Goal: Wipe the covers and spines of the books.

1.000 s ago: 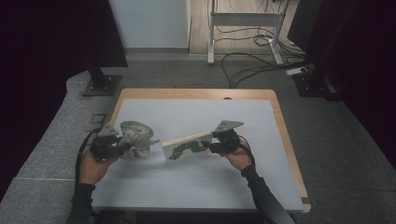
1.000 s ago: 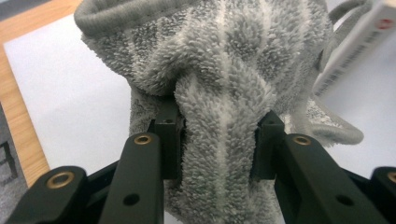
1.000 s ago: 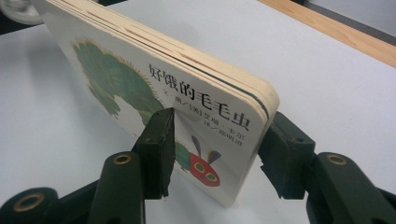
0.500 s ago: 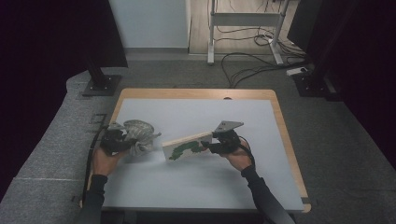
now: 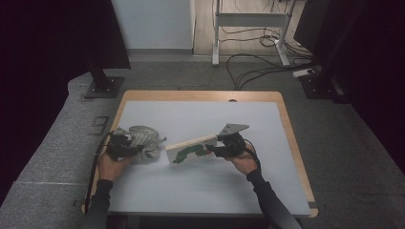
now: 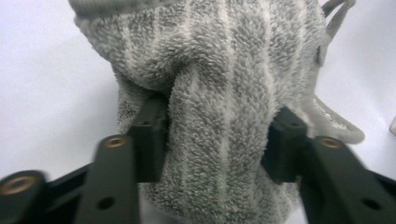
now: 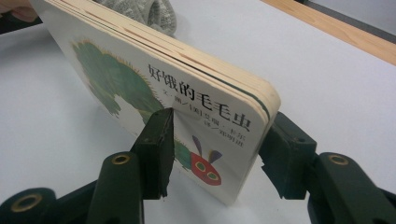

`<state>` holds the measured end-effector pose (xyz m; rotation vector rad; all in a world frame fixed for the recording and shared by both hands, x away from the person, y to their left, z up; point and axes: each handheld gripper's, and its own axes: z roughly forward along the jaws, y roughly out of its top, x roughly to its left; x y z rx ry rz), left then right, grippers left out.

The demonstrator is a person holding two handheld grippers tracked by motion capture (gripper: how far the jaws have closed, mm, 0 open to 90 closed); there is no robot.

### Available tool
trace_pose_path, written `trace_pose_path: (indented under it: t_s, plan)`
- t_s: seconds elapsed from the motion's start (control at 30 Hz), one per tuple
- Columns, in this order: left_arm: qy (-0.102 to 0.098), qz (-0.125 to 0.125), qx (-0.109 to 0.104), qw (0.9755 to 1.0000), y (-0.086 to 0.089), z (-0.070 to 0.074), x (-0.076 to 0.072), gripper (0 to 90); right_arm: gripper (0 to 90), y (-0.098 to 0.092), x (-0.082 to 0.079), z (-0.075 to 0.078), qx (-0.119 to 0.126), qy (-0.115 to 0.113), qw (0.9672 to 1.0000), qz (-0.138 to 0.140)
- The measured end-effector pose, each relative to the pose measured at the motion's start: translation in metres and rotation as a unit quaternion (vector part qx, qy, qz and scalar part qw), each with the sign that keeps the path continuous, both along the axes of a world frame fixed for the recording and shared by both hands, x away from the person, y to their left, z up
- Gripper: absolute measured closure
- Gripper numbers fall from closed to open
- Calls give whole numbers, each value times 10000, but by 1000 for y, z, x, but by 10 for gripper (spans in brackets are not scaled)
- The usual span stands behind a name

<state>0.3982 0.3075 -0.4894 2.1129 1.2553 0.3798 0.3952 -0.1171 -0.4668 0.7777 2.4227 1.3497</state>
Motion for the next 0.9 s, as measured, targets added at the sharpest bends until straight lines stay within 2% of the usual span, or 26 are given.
trace_pose_path:
  t_s: [0.17, 0.33, 0.53, 0.7, 0.9]
  plan:
    - [-80, 52, 9, 10000, 6, 10, -7, 313, 466, 0, 0, 0, 11, 6, 10000, 10]
    - [-231, -4, -134, 9996, 9, 25, -16, 240, 461, 0, 0, 0, 3, 12, 10000, 6]
    - [-348, -419, -172, 9984, -5, 40, -30, 232, 455, 1, 1, 0, -9, 32, 10000, 4]
    - [-368, -863, -295, 9952, -24, 49, -41, 265, 455, 1, 1, 1, -13, 52, 10000, 14]
    - [-379, -1455, -387, 9879, -50, 56, -51, 321, 455, 1, 2, 1, -15, 109, 9999, 11]
